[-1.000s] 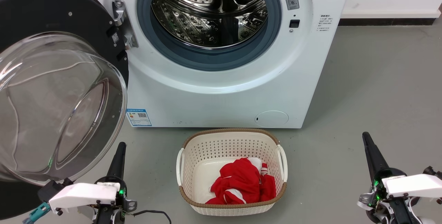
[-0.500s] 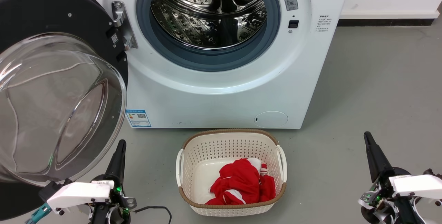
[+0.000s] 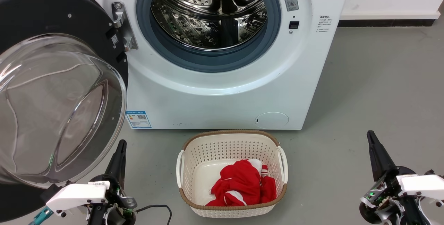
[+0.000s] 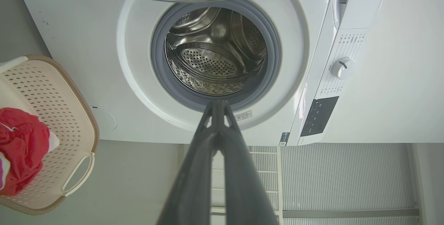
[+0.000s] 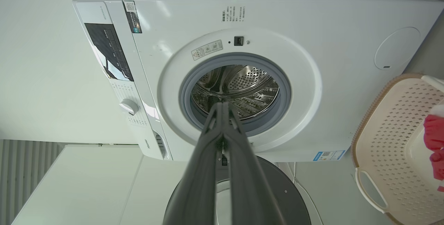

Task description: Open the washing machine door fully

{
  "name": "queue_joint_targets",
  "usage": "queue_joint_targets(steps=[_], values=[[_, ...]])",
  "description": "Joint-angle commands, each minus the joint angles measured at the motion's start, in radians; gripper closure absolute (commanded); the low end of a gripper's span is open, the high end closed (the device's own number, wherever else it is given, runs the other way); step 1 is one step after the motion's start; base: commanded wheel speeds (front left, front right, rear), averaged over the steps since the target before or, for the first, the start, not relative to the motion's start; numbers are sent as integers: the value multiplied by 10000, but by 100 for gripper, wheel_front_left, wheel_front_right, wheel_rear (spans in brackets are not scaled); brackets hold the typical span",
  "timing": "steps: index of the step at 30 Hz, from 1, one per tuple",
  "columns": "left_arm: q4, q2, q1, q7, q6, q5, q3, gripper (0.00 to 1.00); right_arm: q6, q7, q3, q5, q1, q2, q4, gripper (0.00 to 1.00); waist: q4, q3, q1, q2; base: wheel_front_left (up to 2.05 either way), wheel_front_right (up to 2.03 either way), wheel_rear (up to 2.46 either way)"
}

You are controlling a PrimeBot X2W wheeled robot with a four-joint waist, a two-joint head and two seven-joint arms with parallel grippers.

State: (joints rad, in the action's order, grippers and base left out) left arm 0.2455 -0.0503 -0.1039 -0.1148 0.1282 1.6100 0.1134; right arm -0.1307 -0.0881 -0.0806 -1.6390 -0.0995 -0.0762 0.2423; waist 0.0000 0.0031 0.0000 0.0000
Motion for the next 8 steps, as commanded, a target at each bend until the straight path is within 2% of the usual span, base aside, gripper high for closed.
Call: queue_joint_targets(steps=[1,8], values=[[16,2,-94,-30,49,43,33,100,0,-6,-12,-24,-113,33,27,100,0,0,0,0,0,0,0],[14,2,-88,-30,43,33,32,100,0,-38,-41,15,-116,52,26,100,0,0,0,0,0,0,0]])
